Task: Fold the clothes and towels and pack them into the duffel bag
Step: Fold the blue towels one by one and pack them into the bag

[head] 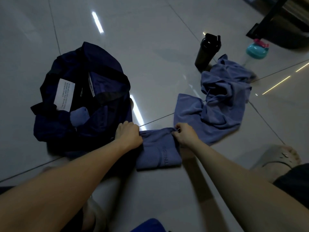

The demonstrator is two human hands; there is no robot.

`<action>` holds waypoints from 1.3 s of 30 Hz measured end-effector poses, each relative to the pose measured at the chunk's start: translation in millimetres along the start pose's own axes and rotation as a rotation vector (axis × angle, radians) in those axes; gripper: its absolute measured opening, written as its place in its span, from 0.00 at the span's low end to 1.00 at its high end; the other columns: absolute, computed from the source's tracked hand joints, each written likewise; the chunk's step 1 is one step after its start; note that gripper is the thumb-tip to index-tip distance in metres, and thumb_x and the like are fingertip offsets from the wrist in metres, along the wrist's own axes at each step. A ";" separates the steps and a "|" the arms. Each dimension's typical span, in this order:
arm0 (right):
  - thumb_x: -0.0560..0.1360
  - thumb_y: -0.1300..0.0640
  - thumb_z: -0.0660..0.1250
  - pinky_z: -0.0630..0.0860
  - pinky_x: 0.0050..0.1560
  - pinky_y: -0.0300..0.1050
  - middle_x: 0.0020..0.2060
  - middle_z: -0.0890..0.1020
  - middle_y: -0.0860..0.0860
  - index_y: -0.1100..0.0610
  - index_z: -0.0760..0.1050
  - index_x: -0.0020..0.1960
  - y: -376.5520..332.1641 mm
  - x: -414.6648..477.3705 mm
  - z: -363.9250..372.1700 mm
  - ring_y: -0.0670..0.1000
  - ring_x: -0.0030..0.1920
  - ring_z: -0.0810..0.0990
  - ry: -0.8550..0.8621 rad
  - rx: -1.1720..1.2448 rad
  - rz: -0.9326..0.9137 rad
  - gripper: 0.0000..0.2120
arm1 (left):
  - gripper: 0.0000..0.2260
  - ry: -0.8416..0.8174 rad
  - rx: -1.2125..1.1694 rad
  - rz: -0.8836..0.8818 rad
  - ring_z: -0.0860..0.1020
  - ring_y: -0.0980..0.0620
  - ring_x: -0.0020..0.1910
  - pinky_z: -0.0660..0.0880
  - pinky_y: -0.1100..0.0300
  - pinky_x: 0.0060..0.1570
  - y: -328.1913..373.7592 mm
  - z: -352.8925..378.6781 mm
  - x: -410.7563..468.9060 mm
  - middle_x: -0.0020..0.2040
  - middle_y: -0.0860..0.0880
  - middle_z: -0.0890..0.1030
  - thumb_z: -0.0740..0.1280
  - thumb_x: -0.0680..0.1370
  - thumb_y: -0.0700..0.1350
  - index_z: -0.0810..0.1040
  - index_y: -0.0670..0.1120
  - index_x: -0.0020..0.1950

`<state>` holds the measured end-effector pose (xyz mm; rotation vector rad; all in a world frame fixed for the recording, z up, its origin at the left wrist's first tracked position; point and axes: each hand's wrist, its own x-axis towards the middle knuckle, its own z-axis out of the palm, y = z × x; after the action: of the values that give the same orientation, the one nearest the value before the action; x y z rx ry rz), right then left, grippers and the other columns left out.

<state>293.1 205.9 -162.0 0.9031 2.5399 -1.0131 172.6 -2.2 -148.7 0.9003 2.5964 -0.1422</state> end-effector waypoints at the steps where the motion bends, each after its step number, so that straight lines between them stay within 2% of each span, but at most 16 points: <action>1: 0.78 0.54 0.67 0.74 0.39 0.51 0.37 0.79 0.53 0.53 0.72 0.42 -0.4 2.2 1.4 0.58 0.42 0.78 0.008 -0.028 0.006 0.07 | 0.13 0.009 0.009 0.007 0.73 0.43 0.60 0.67 0.52 0.58 -0.1 0.9 1.2 0.59 0.45 0.79 0.63 0.75 0.47 0.81 0.47 0.57; 5: 0.78 0.52 0.65 0.67 0.37 0.49 0.43 0.80 0.55 0.54 0.70 0.47 0.0 4.7 8.9 0.61 0.44 0.78 0.079 -0.243 -0.020 0.06 | 0.13 0.063 0.034 0.001 0.74 0.42 0.57 0.68 0.51 0.56 4.2 0.4 2.4 0.57 0.45 0.78 0.64 0.74 0.47 0.77 0.47 0.57; 7: 0.77 0.55 0.65 0.65 0.36 0.49 0.48 0.77 0.56 0.56 0.69 0.52 0.3 0.0 13.5 0.63 0.45 0.78 0.194 -0.379 -0.079 0.07 | 0.12 0.183 -0.054 -0.014 0.74 0.41 0.54 0.68 0.50 0.52 5.7 4.3 0.3 0.55 0.44 0.77 0.64 0.73 0.44 0.73 0.46 0.56; 10: 0.67 0.62 0.74 0.67 0.35 0.51 0.49 0.74 0.58 0.59 0.71 0.52 -1.2 -9.5 21.3 0.62 0.43 0.76 0.317 -0.566 -0.378 0.17 | 0.13 0.393 -0.174 0.194 0.75 0.39 0.53 0.69 0.47 0.53 10.6 25.3 -10.4 0.56 0.43 0.77 0.64 0.73 0.44 0.75 0.44 0.57; 12: 0.68 0.58 0.72 0.74 0.48 0.54 0.57 0.76 0.59 0.61 0.74 0.59 5.8 -17.9 34.8 0.62 0.51 0.76 0.269 -0.562 -0.606 0.21 | 0.22 0.383 -0.205 0.346 0.73 0.38 0.65 0.68 0.46 0.66 20.5 47.5 -20.5 0.68 0.40 0.75 0.61 0.76 0.48 0.75 0.41 0.68; 14: 0.77 0.51 0.60 0.68 0.67 0.54 0.71 0.71 0.63 0.65 0.68 0.73 21.3 -28.7 52.1 0.62 0.69 0.71 0.171 -0.602 -0.687 0.28 | 0.31 0.239 -0.183 0.347 0.61 0.41 0.78 0.54 0.48 0.79 31.5 65.3 -29.5 0.80 0.39 0.62 0.52 0.79 0.54 0.63 0.40 0.80; 16: 0.82 0.49 0.53 0.56 0.75 0.56 0.78 0.63 0.62 0.65 0.60 0.78 35.2 -38.4 64.8 0.61 0.78 0.61 0.105 -0.700 -0.679 0.30 | 0.34 0.130 -0.155 0.311 0.47 0.46 0.82 0.42 0.52 0.80 32.6 82.9 -33.3 0.83 0.42 0.46 0.44 0.80 0.59 0.46 0.43 0.83; 19: 0.85 0.46 0.51 0.51 0.78 0.57 0.81 0.55 0.58 0.62 0.54 0.81 41.7 -46.6 73.5 0.57 0.81 0.52 0.076 -0.719 -0.616 0.30 | 0.35 0.160 -0.131 0.342 0.45 0.45 0.82 0.40 0.52 0.79 23.5 94.4 -34.6 0.83 0.42 0.45 0.47 0.82 0.64 0.42 0.46 0.82; 24: 0.84 0.44 0.49 0.52 0.77 0.59 0.81 0.55 0.55 0.59 0.54 0.81 41.4 -50.0 73.1 0.55 0.81 0.51 0.065 -0.674 -0.559 0.31 | 0.37 0.123 -0.150 0.340 0.43 0.44 0.82 0.40 0.50 0.79 20.8 94.5 -33.1 0.83 0.42 0.44 0.50 0.81 0.65 0.42 0.47 0.83; 25: 0.83 0.44 0.49 0.53 0.76 0.60 0.80 0.58 0.55 0.59 0.57 0.81 39.8 -48.3 71.3 0.55 0.81 0.54 0.066 -0.672 -0.566 0.31 | 0.37 0.130 -0.144 0.340 0.46 0.43 0.82 0.42 0.50 0.78 20.7 92.2 -31.7 0.83 0.41 0.47 0.52 0.81 0.64 0.45 0.46 0.83; 27: 0.81 0.45 0.52 0.55 0.74 0.61 0.77 0.67 0.57 0.59 0.66 0.77 31.2 -38.5 62.2 0.58 0.77 0.64 0.074 -0.674 -0.593 0.29 | 0.34 0.179 -0.134 0.356 0.60 0.40 0.79 0.49 0.48 0.77 18.5 82.2 -26.6 0.80 0.41 0.62 0.56 0.80 0.60 0.58 0.44 0.82; 28: 0.79 0.47 0.53 0.55 0.74 0.61 0.74 0.70 0.57 0.59 0.69 0.74 25.2 -31.1 55.2 0.59 0.75 0.67 0.074 -0.664 -0.598 0.27 | 0.30 0.211 -0.129 0.370 0.68 0.40 0.74 0.56 0.47 0.75 17.1 76.0 -21.5 0.75 0.41 0.69 0.59 0.79 0.57 0.66 0.43 0.78; 30: 0.76 0.52 0.58 0.56 0.76 0.61 0.73 0.69 0.58 0.59 0.68 0.73 11.9 -16.8 39.7 0.59 0.74 0.66 0.054 -0.637 -0.568 0.26 | 0.23 0.240 -0.123 0.383 0.75 0.42 0.63 0.66 0.48 0.67 16.2 61.7 -12.5 0.64 0.45 0.76 0.61 0.76 0.53 0.72 0.46 0.70; 33: 0.75 0.53 0.62 0.59 0.74 0.58 0.70 0.71 0.55 0.57 0.64 0.75 -1.1 -1.0 22.9 0.58 0.70 0.68 -0.060 -0.671 -0.497 0.30 | 0.21 0.160 -0.095 0.318 0.74 0.44 0.60 0.67 0.49 0.64 20.2 45.8 -7.9 0.60 0.48 0.76 0.63 0.75 0.54 0.71 0.50 0.67; 36: 0.74 0.52 0.64 0.66 0.62 0.55 0.59 0.73 0.55 0.54 0.69 0.66 -12.6 0.4 20.8 0.59 0.60 0.73 -0.123 -0.728 -0.485 0.22 | 0.22 0.047 -0.073 0.204 0.72 0.44 0.63 0.66 0.49 0.65 27.6 35.0 -9.3 0.62 0.47 0.74 0.66 0.75 0.55 0.70 0.51 0.67; 39: 0.74 0.52 0.66 0.67 0.56 0.54 0.56 0.74 0.55 0.53 0.70 0.60 -19.8 -3.4 23.3 0.59 0.57 0.74 -0.206 -0.705 -0.417 0.16 | 0.20 -0.078 -0.047 0.159 0.73 0.43 0.63 0.67 0.48 0.62 31.7 32.1 -9.1 0.62 0.47 0.76 0.67 0.74 0.56 0.70 0.51 0.63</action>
<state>283.5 177.0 -166.9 0.0742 2.6427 -0.2094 209.1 10.6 -173.7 1.0575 2.4357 -0.0711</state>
